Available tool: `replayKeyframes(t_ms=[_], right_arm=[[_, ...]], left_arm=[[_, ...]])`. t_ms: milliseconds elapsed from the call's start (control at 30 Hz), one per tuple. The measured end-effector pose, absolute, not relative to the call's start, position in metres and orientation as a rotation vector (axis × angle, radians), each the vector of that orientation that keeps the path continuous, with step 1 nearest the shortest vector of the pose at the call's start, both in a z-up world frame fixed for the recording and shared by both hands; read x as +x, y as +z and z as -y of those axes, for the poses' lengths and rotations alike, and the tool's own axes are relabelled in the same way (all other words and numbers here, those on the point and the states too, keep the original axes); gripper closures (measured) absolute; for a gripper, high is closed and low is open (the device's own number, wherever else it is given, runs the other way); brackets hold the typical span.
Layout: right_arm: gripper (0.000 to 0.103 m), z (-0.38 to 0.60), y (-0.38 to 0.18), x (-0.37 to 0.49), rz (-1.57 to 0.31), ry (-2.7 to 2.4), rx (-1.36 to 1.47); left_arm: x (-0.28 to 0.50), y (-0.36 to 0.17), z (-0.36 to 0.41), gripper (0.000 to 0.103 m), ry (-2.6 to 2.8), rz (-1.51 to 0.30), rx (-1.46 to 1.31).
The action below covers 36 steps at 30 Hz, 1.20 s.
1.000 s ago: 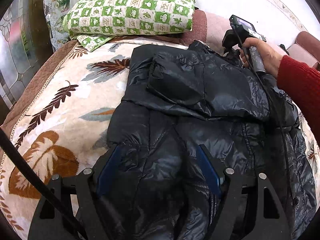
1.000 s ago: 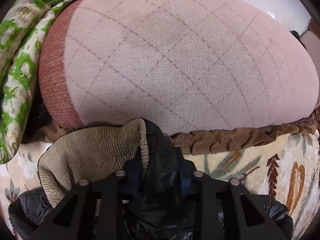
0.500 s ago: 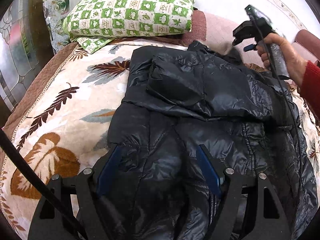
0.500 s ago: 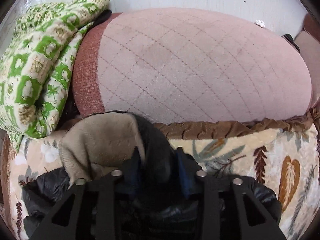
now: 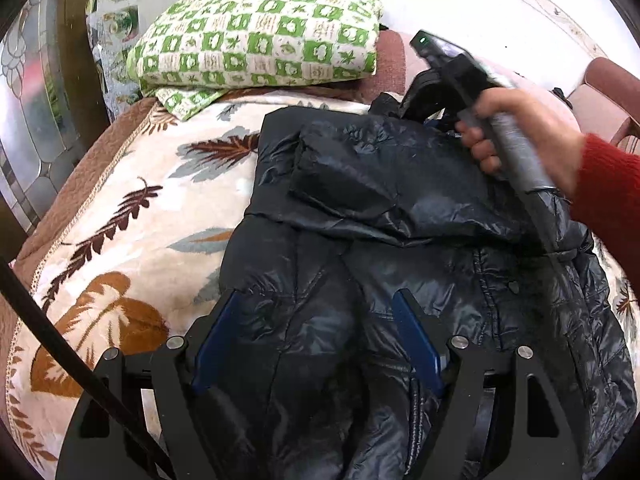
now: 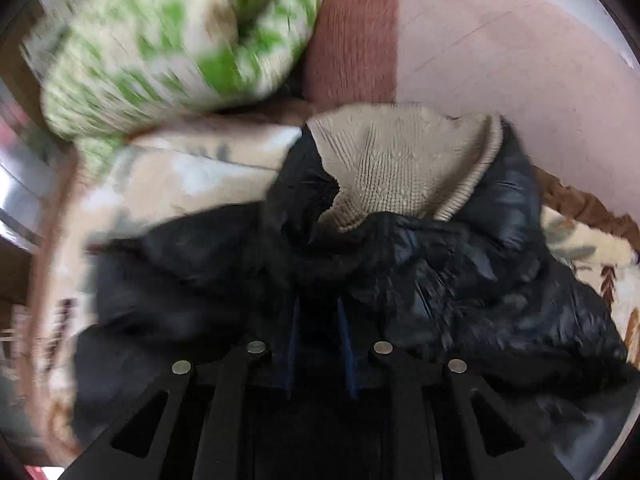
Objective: Fold large clothes
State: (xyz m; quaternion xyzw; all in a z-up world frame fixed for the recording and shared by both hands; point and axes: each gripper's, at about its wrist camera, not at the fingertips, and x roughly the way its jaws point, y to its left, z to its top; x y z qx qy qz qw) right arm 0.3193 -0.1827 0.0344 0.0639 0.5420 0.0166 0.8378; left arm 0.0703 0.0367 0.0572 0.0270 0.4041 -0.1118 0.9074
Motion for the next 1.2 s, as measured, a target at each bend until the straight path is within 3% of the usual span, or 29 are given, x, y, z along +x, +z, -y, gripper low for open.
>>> replayKeyframes(t_ms=[167,433,467,600,767,967,1200], right_arm=[[0.095,0.195,0.020,0.361,-1.154,-0.083,0.167],[0.094,0.210,0.065,0.355,-1.071,-0.011,0.278],[0.092,0.216,0.076,0.349,-1.039,0.001,0.290],[0.067,0.236,0.096,0.333,-0.984,-0.022,0.303],[0.067,0.247,0.064,0.317,-1.086,-0.095,0.298],[0.066,0.259,0.101,0.242,-1.010,-0.029,0.333],[0.065,0.290,0.143,0.083,-0.959,-0.016,0.353]], left_arm=[[0.081,0.048,-0.045,0.027,-0.223,-0.882,0.020],[0.079,0.046,-0.043,0.027,-0.218,-0.879,0.032],[0.079,0.046,-0.043,0.027,-0.218,-0.880,0.034],[0.080,0.045,-0.043,0.027,-0.215,-0.883,0.039],[0.082,0.041,-0.041,0.027,-0.208,-0.896,0.062],[0.080,0.053,-0.049,0.027,-0.212,-0.879,0.044],[0.070,0.070,-0.069,0.027,-0.181,-0.845,0.035]])
